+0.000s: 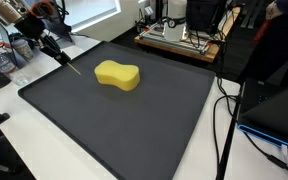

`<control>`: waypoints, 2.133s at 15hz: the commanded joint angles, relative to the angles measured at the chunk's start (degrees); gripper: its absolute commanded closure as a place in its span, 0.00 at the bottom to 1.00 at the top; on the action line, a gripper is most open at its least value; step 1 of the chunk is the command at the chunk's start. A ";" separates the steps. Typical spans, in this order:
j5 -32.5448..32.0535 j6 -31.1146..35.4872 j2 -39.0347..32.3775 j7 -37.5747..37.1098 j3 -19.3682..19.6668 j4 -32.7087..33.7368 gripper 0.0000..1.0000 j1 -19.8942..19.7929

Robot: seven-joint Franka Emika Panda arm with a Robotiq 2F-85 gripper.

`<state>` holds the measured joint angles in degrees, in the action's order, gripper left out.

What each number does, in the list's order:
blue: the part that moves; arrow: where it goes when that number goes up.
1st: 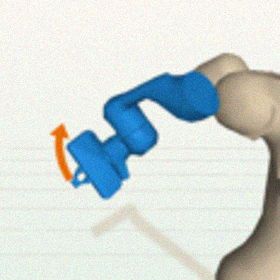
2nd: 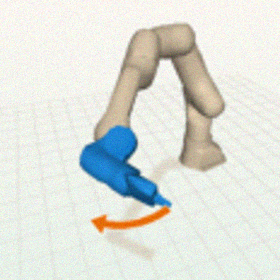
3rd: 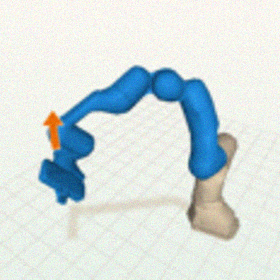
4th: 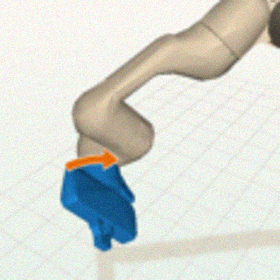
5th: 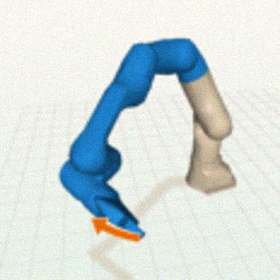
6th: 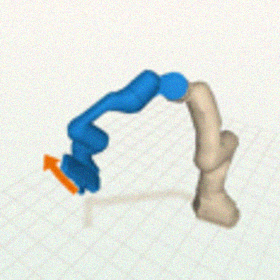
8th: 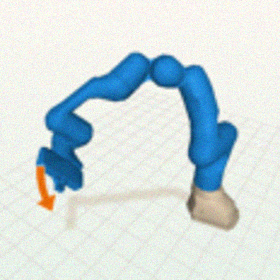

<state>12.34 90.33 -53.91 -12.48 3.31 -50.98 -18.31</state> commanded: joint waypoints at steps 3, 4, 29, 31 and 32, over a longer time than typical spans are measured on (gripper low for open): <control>7.60 -0.57 -2.28 -3.80 -1.17 2.81 0.97 -7.30; 8.59 -0.19 -1.80 -4.12 -1.15 2.13 0.97 -8.33; 13.83 17.44 39.54 18.97 3.62 -53.96 0.97 -7.75; 15.33 18.62 43.47 19.87 4.49 -59.66 0.97 -6.42; 16.21 19.30 45.44 20.02 4.86 -62.60 0.97 -5.65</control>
<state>25.10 106.21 -16.30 5.22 6.13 -102.66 -26.52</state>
